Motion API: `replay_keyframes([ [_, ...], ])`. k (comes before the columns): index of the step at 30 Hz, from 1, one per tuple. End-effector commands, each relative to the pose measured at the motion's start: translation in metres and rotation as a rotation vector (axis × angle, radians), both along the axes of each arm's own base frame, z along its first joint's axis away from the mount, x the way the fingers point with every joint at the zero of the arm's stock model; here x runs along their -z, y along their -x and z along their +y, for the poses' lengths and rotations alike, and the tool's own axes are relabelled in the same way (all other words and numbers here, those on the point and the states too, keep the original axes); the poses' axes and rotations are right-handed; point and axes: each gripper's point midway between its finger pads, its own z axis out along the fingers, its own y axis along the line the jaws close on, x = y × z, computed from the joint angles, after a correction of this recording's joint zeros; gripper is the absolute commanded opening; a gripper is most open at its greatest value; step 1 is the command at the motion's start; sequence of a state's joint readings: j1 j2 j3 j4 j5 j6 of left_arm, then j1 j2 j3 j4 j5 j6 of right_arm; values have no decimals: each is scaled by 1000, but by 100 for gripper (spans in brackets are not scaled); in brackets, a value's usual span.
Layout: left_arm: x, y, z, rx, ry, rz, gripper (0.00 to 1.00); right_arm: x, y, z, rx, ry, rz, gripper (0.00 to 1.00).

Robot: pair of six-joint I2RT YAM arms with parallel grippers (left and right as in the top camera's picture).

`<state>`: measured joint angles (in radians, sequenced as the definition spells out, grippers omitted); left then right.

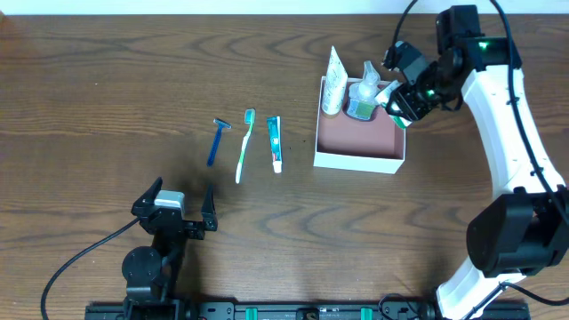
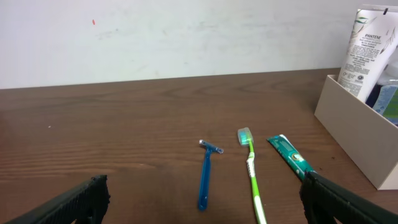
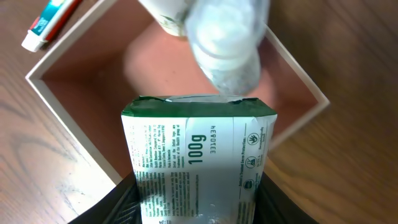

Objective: Pack container
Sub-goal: 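Carry the soap box into the box and release it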

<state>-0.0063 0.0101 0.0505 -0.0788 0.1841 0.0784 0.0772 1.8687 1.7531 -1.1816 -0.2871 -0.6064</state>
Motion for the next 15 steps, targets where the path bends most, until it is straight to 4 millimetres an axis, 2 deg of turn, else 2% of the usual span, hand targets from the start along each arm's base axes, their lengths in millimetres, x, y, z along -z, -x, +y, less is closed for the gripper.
replay_keyframes([
  [1, 16, 0, 0, 2, 2, 36, 98, -12, 0, 20, -67, -27, -46, 34],
  [4, 16, 0, 0, 2, 2, 36, 98, -3, -2, 25, -82, -18, -47, 34],
  [9, 16, 0, 0, 2, 2, 36, 98, 16, 6, 31, -109, -13, -16, 34],
  [15, 16, 0, 0, 2, 2, 36, 98, 43, 10, 31, -120, -11, -4, 34],
])
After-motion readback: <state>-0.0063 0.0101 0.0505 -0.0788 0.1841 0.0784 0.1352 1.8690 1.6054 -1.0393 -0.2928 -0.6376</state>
